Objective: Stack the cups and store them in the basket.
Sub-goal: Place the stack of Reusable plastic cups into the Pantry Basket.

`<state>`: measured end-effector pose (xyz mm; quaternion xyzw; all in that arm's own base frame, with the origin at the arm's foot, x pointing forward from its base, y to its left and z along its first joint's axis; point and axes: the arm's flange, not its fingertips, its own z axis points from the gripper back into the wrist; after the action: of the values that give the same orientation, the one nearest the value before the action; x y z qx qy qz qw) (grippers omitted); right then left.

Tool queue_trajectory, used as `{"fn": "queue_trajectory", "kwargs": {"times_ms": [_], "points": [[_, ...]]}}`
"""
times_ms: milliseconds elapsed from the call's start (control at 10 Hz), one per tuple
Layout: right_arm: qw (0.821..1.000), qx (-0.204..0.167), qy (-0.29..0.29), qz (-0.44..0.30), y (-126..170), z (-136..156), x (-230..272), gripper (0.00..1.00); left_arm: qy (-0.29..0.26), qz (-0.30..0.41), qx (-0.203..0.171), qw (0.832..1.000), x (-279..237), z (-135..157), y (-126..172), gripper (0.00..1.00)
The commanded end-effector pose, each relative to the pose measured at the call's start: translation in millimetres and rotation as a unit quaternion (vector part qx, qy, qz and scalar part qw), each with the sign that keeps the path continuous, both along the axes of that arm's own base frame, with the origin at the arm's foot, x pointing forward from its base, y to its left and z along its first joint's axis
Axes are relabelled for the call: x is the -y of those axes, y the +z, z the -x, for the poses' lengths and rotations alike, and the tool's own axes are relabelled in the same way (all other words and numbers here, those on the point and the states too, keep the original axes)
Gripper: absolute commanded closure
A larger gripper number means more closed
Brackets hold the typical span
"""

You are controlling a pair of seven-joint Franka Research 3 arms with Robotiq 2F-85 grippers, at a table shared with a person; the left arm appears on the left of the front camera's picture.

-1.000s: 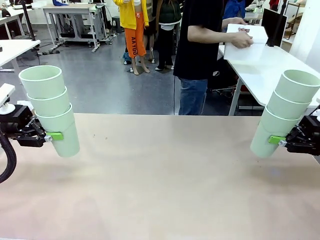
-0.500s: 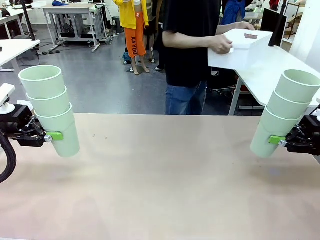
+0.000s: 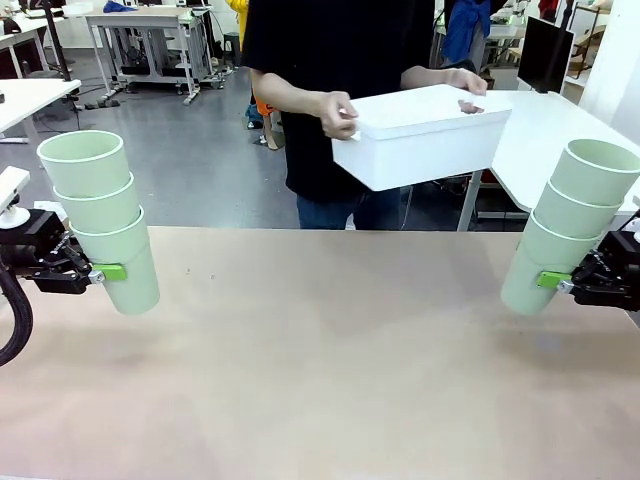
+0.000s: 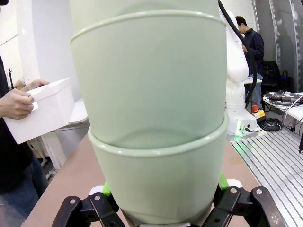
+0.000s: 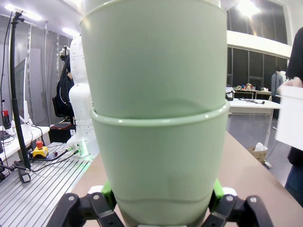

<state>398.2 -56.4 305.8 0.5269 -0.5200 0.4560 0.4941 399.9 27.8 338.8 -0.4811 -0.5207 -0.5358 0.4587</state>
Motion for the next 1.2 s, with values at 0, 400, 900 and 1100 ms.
{"fn": "queue_trajectory", "kwargs": {"times_ms": [0,400,900,1100], "points": [[1.0,0.007,0.003,0.001,4.4,-1.8,0.4,0.14,-0.002,0.004,0.004,1.0,-1.6,1.8,3.8,0.12],[1.0,0.007,0.003,0.001,4.4,-1.8,0.4,0.14,-0.002,0.004,0.004,1.0,-1.6,1.8,3.8,0.12],[1.0,0.007,0.003,0.001,4.4,-1.8,0.4,0.14,-0.002,0.004,0.004,1.0,-1.6,1.8,3.8,0.12],[1.0,0.007,0.003,0.001,4.4,-1.8,0.4,0.14,-0.002,0.004,0.004,1.0,-1.6,1.8,3.8,0.12]]}}
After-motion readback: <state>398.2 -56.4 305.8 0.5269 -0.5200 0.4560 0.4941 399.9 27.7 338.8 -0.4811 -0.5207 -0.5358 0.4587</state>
